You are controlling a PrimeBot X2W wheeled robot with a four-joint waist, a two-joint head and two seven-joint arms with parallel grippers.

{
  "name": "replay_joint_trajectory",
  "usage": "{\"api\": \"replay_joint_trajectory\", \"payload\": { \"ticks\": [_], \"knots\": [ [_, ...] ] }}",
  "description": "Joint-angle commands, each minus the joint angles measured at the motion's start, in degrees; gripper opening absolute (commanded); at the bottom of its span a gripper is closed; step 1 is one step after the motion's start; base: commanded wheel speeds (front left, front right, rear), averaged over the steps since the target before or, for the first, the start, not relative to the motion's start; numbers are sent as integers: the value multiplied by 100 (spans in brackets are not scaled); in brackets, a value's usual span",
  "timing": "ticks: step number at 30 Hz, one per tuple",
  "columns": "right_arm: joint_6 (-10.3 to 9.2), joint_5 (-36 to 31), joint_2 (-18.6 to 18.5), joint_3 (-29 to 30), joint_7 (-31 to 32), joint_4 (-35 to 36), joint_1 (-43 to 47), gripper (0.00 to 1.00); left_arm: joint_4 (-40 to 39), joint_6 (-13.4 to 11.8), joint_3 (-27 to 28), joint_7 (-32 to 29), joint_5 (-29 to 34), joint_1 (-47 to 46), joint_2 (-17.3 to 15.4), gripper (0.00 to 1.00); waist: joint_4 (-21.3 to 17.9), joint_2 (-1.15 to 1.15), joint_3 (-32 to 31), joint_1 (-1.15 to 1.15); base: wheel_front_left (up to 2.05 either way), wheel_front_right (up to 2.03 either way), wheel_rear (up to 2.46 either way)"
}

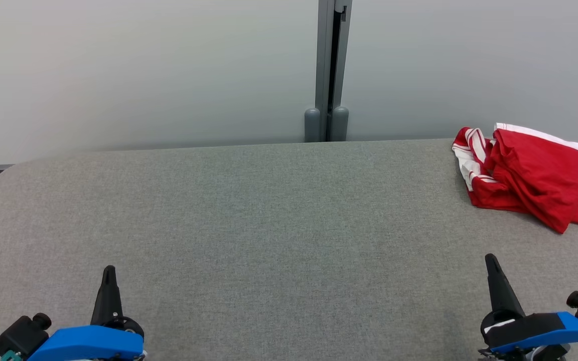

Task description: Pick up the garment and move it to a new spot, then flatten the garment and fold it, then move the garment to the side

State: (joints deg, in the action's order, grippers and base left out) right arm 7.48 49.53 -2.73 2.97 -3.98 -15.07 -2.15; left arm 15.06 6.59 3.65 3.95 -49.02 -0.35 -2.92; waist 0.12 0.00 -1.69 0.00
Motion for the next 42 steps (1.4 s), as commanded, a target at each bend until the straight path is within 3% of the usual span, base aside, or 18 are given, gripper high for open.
{"api": "replay_joint_trajectory", "payload": {
  "ticks": [1, 42],
  "knots": [
    [2, 218, -19, 40, 50, 89, -166, 0, -79, 42, 47, -52, -207, -198, -8, 0, 0, 0, 4, 0, 0, 0, 0],
    [2, 2719, -23, 242, 675, 108, -342, 0, -104, 80, 209, -679, -2739, -471, 0, 0, -6, 0, 101, 0, 0, 0, 0]
  ]
}}
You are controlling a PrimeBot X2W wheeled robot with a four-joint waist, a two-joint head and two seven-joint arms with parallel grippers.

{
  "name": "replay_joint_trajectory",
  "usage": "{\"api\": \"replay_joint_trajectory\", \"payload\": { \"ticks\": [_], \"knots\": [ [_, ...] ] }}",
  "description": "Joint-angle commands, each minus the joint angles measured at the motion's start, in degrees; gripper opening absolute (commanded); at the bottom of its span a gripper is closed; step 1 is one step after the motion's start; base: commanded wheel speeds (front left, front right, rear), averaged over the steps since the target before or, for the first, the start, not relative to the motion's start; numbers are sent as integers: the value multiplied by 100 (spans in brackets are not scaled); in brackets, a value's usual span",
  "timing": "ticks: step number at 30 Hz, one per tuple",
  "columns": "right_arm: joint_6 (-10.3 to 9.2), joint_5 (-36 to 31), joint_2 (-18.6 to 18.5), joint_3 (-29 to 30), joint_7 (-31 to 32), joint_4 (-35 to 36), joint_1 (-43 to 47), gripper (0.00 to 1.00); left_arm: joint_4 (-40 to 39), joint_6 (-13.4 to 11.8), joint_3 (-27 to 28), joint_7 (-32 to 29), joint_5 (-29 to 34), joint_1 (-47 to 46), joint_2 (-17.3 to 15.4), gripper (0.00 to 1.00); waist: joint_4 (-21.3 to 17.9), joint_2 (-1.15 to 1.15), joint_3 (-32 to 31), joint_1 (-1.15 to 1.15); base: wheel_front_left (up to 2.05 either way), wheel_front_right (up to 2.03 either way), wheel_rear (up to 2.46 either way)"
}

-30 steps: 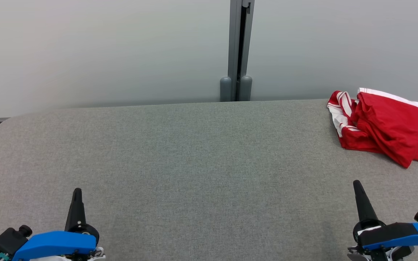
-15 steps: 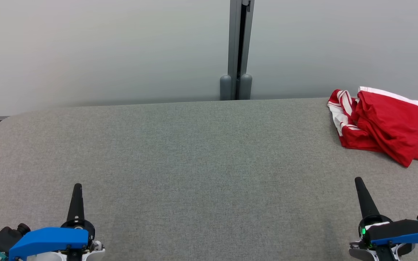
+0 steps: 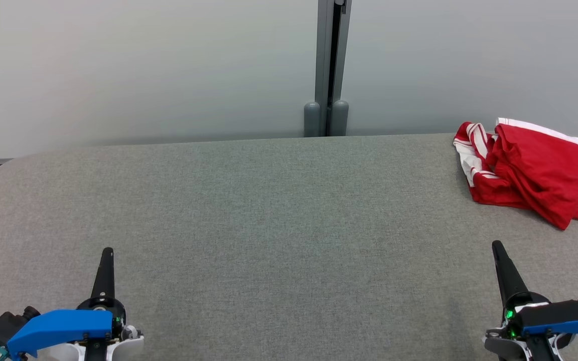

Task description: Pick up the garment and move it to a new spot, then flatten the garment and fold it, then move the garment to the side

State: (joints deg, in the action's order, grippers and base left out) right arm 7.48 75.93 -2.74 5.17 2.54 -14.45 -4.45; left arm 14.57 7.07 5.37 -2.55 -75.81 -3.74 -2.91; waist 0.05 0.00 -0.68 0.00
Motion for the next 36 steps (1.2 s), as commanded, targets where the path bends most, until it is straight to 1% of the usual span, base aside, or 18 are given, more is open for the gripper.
{"api": "replay_joint_trajectory", "payload": {
  "ticks": [1, 36],
  "knots": [
    [2, 127, -22, 26, 36, 47, -116, 0, -56, 33, 40, -36, -112, -138, -1, 0, 0, 0, 2, 0, 0, 0, 0],
    [2, 1672, -24, 152, 418, 52, -216, 0, -62, 73, 130, -420, -1680, -291, 5, 0, -5, 0, 85, 0, 0, 0, 0]
  ]
}}
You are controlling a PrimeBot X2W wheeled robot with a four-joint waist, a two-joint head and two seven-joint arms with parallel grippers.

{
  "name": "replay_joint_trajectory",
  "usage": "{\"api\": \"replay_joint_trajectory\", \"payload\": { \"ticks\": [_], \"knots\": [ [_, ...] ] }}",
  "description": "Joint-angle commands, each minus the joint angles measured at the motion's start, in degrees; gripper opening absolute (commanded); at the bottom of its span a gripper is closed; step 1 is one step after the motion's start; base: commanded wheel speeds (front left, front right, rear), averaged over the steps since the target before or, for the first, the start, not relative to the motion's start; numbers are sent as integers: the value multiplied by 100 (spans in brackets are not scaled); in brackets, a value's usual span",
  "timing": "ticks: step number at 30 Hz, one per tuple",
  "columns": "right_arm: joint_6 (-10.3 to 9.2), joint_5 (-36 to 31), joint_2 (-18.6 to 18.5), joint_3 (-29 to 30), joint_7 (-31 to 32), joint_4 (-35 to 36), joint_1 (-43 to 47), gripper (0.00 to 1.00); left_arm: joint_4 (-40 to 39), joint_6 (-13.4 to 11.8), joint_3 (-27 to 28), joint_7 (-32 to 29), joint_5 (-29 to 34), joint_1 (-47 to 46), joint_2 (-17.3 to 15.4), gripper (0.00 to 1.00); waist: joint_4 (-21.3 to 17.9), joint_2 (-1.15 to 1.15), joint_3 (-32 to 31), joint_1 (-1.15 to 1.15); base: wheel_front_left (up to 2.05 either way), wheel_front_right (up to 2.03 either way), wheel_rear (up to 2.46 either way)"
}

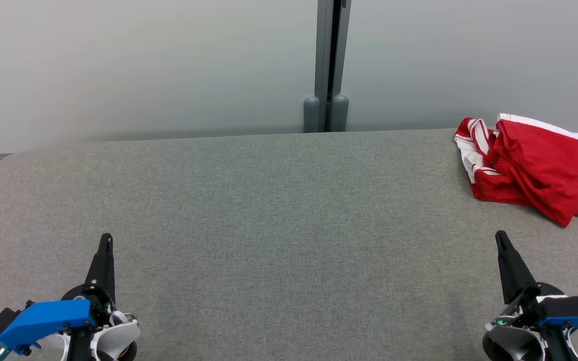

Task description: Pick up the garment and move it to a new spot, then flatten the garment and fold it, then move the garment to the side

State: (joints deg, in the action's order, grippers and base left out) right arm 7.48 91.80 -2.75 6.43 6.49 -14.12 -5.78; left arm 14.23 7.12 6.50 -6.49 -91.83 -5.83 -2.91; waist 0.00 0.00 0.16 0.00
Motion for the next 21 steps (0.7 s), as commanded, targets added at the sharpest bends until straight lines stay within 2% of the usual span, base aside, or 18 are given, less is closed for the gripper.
{"api": "replay_joint_trajectory", "payload": {
  "ticks": [1, 21],
  "knots": [
    [2, 81, -23, 25, 25, 18, -84, 0, -28, 67, 17, -31, -71, -78, 5, 0, 0, 0, 2, 0, 0, 0, 0],
    [2, 68, -22, 23, 24, 17, -74, 0, -26, 62, 14, -28, -65, -73, 5, 0, 0, 0, 2, 0, 0, 0, 0]
  ]
}}
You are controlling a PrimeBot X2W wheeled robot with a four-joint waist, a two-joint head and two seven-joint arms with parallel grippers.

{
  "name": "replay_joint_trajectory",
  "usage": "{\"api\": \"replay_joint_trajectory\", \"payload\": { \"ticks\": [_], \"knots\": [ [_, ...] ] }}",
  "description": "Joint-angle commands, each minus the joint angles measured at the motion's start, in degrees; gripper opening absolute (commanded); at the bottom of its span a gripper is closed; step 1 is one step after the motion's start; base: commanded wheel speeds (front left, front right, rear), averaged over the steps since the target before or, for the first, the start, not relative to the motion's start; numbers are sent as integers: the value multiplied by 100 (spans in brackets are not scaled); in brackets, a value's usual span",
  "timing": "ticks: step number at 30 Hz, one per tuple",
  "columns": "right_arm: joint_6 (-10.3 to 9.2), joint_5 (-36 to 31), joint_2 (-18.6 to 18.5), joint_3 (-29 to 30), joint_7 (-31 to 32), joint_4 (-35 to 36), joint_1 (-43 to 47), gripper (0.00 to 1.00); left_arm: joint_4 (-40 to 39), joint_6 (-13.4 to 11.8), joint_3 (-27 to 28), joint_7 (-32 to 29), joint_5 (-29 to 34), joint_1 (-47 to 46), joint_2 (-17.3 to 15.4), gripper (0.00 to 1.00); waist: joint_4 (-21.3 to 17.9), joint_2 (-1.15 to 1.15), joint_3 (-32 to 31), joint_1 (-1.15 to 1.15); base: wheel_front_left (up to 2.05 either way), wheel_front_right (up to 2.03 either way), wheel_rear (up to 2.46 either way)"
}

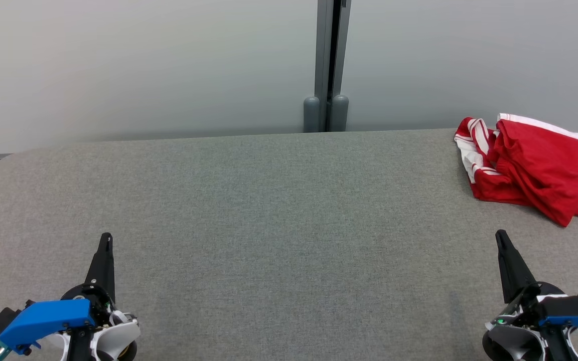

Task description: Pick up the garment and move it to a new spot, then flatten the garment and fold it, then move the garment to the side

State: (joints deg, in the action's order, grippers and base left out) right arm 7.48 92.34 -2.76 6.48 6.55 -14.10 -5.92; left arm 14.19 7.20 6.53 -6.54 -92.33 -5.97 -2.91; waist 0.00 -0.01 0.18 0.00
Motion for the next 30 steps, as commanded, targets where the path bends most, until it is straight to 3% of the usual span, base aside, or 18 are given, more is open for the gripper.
{"api": "replay_joint_trajectory", "payload": {
  "ticks": [1, 30],
  "knots": [
    [2, 15, -21, 19, 17, 15, -60, 0, -22, 54, 11, -22, -16, -60, 5, 0, 0, 1, 0, 0, 0, 0, 0],
    [2, 15, -21, 17, 16, 15, -59, 0, -22, 54, 10, -21, -17, -59, 5, 0, 0, 1, 0, 0, 0, 0, 0]
  ]
}}
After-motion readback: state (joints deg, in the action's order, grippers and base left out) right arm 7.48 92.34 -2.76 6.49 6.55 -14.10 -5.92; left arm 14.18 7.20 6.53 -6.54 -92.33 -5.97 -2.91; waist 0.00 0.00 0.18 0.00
